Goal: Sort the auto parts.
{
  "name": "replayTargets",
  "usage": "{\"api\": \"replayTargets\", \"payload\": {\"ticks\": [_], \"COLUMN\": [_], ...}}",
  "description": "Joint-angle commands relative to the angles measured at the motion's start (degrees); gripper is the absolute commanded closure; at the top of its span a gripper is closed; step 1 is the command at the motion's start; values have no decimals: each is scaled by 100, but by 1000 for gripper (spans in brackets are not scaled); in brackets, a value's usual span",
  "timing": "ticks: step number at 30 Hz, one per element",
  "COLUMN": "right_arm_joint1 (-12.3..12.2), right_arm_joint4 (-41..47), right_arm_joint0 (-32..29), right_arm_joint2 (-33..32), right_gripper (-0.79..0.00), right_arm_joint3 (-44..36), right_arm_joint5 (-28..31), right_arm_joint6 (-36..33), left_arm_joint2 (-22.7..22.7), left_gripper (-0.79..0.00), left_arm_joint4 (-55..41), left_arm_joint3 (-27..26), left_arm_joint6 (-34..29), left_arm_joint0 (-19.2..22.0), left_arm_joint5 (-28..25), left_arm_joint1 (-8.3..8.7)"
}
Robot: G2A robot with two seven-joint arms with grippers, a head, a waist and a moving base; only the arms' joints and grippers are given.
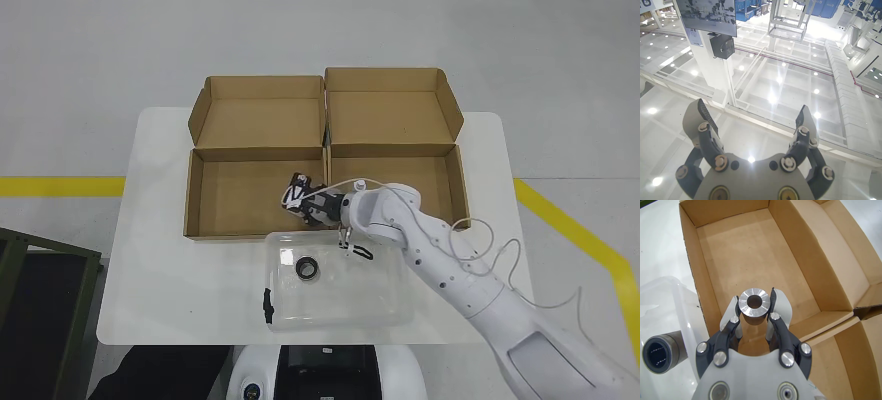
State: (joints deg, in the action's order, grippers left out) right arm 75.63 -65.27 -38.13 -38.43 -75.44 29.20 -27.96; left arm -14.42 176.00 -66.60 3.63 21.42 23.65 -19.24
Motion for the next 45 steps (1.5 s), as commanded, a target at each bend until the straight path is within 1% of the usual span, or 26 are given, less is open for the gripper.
{"api": "replayTargets", "payload": {"ticks": [1,5,7,12,15,21,25,33,36,45], "right_arm_joint1": [19,51,69,111,128,151,148,38,-35,-268], "right_arm_joint4": [13,52,48,20,-18,-44,-40,-62,-108,-331], "right_arm_joint0": [10,28,42,75,88,83,53,-168,-351,-1129], "right_arm_joint2": [4,3,17,33,31,-5,-102,-515,-716,-1202], "right_gripper": [-117,-166,-203,-240,-289,-323,-336,-339,-339,-357], "right_arm_joint3": [25,99,138,206,190,194,86,-640,-1102,-2694], "right_arm_joint5": [25,87,129,184,208,263,254,351,442,1080], "right_arm_joint6": [-27,-98,-135,-186,-227,-294,-195,-84,-77,116], "left_arm_joint2": [0,0,0,0,0,0,0,0,0,0], "left_gripper": [-785,-785,-785,-785,-785,-785,-785,-785,-785,-785], "left_arm_joint4": [0,0,0,0,0,0,0,0,0,0], "left_arm_joint3": [0,0,0,0,0,0,0,0,0,0], "left_arm_joint6": [0,0,0,0,0,0,0,0,0,0], "left_arm_joint0": [0,0,0,0,0,0,0,0,0,0], "left_arm_joint5": [0,0,0,0,0,0,0,0,0,0], "left_arm_joint1": [0,0,0,0,0,0,0,0,0,0]}}
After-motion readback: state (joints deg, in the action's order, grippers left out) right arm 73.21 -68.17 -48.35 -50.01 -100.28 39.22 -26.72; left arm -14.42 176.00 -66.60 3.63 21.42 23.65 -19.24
